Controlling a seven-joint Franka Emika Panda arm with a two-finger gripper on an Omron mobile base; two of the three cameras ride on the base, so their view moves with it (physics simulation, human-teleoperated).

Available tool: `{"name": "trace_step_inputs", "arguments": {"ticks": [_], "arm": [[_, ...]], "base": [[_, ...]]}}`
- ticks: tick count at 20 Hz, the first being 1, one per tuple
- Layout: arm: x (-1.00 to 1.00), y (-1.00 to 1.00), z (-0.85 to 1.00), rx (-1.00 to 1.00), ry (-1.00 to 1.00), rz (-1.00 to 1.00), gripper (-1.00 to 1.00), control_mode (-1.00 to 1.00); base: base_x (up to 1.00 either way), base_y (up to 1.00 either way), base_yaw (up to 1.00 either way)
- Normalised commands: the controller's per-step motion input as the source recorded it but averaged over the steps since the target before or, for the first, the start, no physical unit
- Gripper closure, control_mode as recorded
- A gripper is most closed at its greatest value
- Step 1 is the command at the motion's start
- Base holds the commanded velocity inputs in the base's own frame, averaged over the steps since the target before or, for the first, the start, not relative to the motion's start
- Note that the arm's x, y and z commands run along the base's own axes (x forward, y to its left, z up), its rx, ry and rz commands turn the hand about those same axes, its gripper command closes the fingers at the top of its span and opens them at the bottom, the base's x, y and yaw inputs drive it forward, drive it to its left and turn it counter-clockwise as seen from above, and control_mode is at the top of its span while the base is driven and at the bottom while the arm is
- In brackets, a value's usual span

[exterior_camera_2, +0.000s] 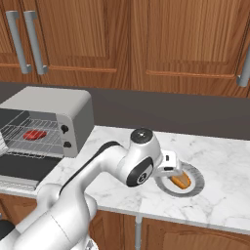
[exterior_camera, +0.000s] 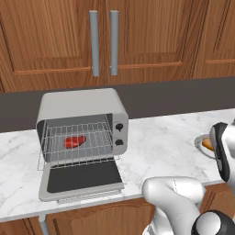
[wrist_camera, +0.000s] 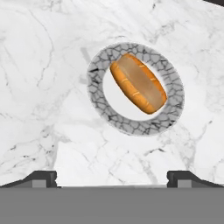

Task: Open the toaster oven door. Place the hotdog bun on the top rack in the toaster oven and place the steak on the bottom rack.

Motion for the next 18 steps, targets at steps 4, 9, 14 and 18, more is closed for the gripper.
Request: {"name": "trace_step_inputs", "arguments": {"ticks": [4, 9, 14, 18], "arm": [[0.36, -0.05, -0.19, -0.17, 0.03, 0.12, -1.00, -1.00], [0.33, -0.07, -0.26, -0.14, 0.00, 0.09, -1.00, -1.00], [0.28, -0.10, -0.23, -0.08, 0.04, 0.05, -1.00, -1.00], [0.15, -0.25, -0.08, -0.01, 0.04, 0.05, -1.00, -1.00]], "base": [[0.00, 0.00, 0.00], [0.00, 0.00, 0.00], [0.00, 0.00, 0.00], [0.00, 0.00, 0.00]]}}
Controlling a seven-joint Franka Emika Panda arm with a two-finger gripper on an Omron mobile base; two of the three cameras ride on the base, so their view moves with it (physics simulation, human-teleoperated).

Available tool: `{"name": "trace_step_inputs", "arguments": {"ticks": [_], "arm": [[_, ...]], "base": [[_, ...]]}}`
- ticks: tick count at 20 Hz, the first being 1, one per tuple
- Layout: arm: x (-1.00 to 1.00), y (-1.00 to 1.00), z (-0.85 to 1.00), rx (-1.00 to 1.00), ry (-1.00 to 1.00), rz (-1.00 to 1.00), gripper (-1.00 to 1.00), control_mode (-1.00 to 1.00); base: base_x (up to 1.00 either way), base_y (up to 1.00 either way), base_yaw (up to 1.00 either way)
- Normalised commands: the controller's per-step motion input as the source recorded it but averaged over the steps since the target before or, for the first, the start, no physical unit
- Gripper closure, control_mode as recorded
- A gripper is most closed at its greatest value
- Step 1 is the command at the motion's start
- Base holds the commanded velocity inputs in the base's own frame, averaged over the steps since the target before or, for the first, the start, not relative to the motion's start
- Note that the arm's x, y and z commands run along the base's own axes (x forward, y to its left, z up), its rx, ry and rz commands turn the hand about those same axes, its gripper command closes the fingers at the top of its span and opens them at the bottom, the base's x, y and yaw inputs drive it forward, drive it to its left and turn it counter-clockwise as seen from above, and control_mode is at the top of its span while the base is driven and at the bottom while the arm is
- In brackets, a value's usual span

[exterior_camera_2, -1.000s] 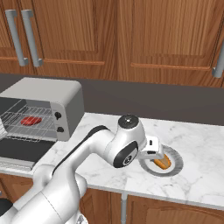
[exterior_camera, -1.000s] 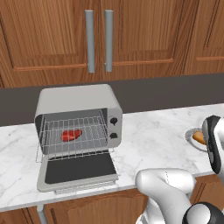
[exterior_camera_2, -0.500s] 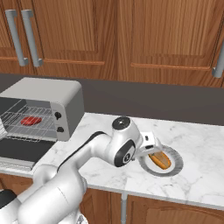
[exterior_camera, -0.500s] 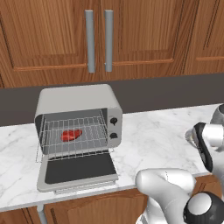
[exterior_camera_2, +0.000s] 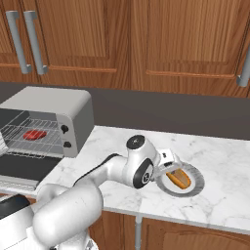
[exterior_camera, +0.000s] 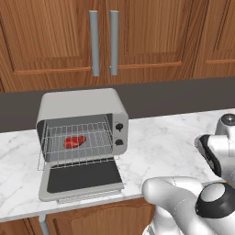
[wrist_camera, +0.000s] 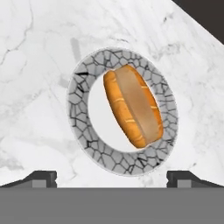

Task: Open the toaster oven door. Place the hotdog bun on the top rack in the toaster oven and place the steak on the bottom rack.

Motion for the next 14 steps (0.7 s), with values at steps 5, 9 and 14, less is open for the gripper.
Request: {"name": "trace_step_inputs", "arguments": {"ticks": [5, 9, 14], "arm": [[0.15, -0.27, -0.02, 0.00, 0.05, 0.03, -1.00, -1.00], [0.26, -0.10, -0.07, 0.00, 0.08, 0.00, -1.00, -1.00], [0.21, -0.04, -0.10, 0.04, 0.04, 0.02, -1.00, -1.00]], "base": [[0.00, 0.00, 0.00], [0.00, 0.00, 0.00], [0.00, 0.00, 0.00]]}}
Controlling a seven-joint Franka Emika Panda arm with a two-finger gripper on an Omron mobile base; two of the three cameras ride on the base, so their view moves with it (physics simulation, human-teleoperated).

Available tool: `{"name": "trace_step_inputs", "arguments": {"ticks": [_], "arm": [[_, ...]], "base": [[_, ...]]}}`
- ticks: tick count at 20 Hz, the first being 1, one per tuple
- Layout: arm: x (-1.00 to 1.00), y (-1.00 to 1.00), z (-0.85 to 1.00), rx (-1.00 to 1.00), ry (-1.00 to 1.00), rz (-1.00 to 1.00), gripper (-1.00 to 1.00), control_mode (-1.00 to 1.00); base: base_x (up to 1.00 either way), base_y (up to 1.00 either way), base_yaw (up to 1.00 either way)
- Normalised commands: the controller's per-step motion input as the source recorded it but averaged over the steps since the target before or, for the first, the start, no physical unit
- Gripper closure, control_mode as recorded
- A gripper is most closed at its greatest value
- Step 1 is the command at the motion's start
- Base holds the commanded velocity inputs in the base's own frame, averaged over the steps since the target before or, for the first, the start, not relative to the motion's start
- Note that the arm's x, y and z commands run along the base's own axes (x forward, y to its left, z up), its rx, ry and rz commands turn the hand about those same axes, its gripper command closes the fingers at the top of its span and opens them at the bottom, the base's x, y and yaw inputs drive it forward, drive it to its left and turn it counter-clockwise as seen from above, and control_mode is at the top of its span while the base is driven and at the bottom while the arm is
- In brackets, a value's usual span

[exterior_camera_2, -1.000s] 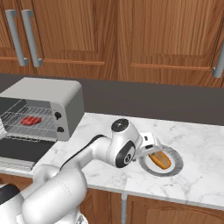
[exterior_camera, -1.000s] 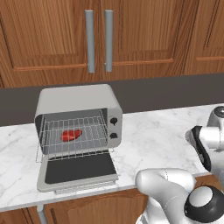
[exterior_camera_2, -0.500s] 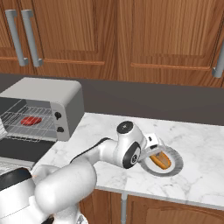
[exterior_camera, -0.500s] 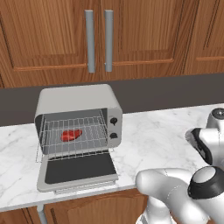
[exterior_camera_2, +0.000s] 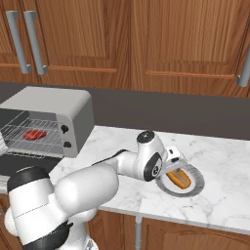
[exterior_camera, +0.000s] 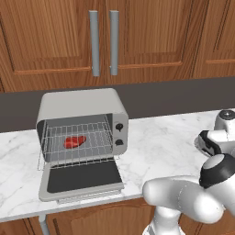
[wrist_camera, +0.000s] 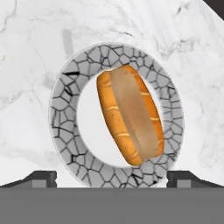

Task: Open the toaster oven door. Place the hotdog bun on the top rack in the toaster oven and place the steak on the bottom rack.

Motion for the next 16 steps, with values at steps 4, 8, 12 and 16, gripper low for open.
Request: {"name": "trace_step_inputs", "arguments": {"ticks": [4, 8, 12, 16], "arm": [[0.08, -0.01, -0.11, 0.04, 0.00, 0.02, -1.00, -1.00], [0.01, 0.00, -0.13, 0.02, 0.00, 0.00, -1.00, -1.00], [0.03, 0.00, -0.16, 0.02, 0.00, 0.00, -1.00, -1.00], [0.12, 0.00, -0.20, 0.00, 0.00, 0.01, -1.00, -1.00]], "base": [[0.00, 0.00, 0.00], [0.00, 0.00, 0.00], [0.00, 0.00, 0.00], [0.00, 0.00, 0.00]]}}
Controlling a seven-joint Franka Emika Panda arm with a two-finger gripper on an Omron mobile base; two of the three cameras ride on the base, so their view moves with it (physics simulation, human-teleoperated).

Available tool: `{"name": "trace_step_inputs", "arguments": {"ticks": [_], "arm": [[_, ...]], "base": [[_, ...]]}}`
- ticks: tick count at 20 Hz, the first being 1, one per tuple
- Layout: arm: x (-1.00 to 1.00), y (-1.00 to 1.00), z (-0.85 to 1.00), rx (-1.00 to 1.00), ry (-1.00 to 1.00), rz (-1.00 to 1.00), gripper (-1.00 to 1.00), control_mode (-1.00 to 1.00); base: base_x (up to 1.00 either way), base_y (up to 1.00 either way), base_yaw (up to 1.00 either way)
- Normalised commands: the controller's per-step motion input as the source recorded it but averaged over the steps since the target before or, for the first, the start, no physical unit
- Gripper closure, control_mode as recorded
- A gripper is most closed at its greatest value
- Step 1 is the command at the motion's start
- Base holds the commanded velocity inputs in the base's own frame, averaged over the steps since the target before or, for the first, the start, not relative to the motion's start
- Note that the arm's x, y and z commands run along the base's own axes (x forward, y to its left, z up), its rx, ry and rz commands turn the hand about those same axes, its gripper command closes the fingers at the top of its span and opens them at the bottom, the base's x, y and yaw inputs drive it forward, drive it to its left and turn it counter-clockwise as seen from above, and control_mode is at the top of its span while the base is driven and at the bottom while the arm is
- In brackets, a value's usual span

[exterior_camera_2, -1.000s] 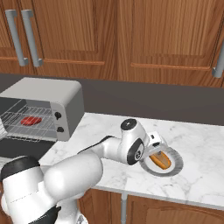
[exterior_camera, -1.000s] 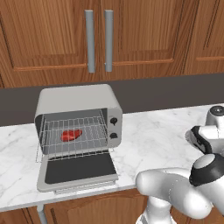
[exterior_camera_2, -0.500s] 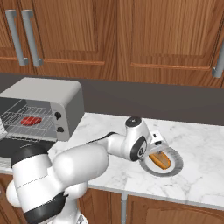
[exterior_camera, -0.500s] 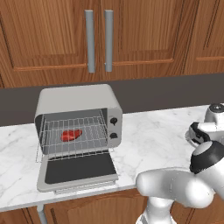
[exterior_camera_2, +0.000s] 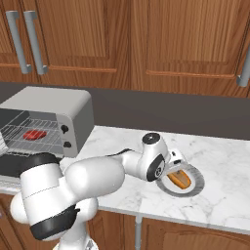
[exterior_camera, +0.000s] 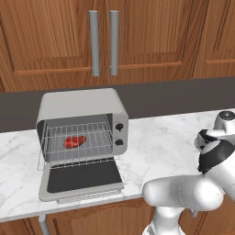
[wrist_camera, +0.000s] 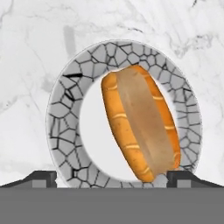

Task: Open the toaster oven door. Place the hotdog bun on the top rack in the toaster oven and place the steak on the bottom rack.

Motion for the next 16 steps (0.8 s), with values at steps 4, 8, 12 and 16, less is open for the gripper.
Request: {"name": "trace_step_inputs", "arguments": {"ticks": [4, 8, 12, 16], "arm": [[0.14, 0.00, -0.15, 0.00, 0.00, 0.02, -1.00, -1.00], [0.11, 0.00, -0.18, 0.00, 0.00, 0.02, -1.00, -1.00], [0.13, 0.00, -0.20, 0.01, 0.00, 0.02, -1.00, -1.00], [0.19, -0.03, -0.15, 0.00, 0.00, 0.03, -1.00, -1.00]], "base": [[0.00, 0.00, 0.00], [0.00, 0.00, 0.00], [0.00, 0.00, 0.00], [0.00, 0.00, 0.00]]}}
